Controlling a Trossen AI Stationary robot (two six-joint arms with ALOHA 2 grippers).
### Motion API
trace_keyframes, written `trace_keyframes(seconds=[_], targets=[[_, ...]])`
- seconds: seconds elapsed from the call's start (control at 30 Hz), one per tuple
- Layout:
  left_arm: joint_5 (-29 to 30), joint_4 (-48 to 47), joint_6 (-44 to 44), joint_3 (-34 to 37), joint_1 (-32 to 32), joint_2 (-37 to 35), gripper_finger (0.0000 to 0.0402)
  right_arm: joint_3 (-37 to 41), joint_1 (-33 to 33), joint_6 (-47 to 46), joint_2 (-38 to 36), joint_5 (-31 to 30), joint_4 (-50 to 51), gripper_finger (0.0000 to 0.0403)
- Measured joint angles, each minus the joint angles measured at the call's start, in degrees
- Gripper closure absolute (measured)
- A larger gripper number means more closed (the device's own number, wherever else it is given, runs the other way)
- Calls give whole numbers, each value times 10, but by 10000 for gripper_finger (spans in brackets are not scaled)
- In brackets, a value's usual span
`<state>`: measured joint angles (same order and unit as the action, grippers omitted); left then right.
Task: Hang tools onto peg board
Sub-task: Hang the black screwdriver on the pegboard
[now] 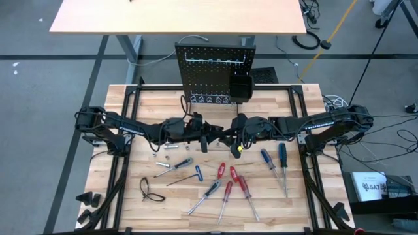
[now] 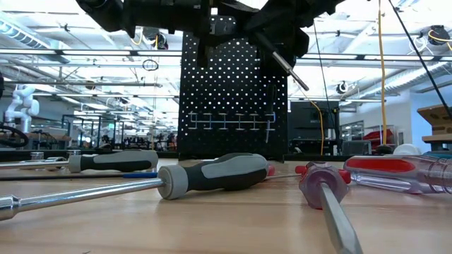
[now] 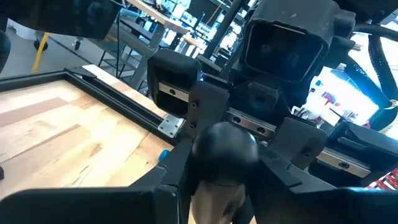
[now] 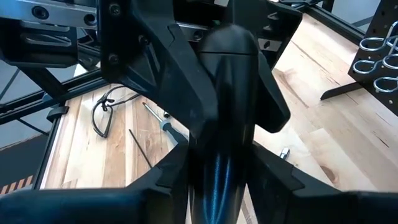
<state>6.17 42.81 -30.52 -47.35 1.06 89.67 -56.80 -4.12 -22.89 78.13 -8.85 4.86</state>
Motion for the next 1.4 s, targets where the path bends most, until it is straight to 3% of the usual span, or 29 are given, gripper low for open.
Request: trace_keyframes(seconds=[0.23,0.37,0.67,0.9,1.17,1.4], targets=[[1,-17,-6,0,-6,-2,289,0,0,-5,-4,-2,7,122],[12,-39,-6,1,-15,-12,289,0,0,-19,-32,-18,57,84],[88,-145,-1,1,-42,-74,289,11,-15,-45,-151,-136,239,92],[131,-157,56,-11,-90,-89,289,70,-20,-106,-224,-168,254,92],[101,-231,104,-93,-185,-89,289,127,-20,-171,-243,-164,254,92],[14,-259,105,-138,-244,-63,289,137,-20,-169,-243,-166,246,92]])
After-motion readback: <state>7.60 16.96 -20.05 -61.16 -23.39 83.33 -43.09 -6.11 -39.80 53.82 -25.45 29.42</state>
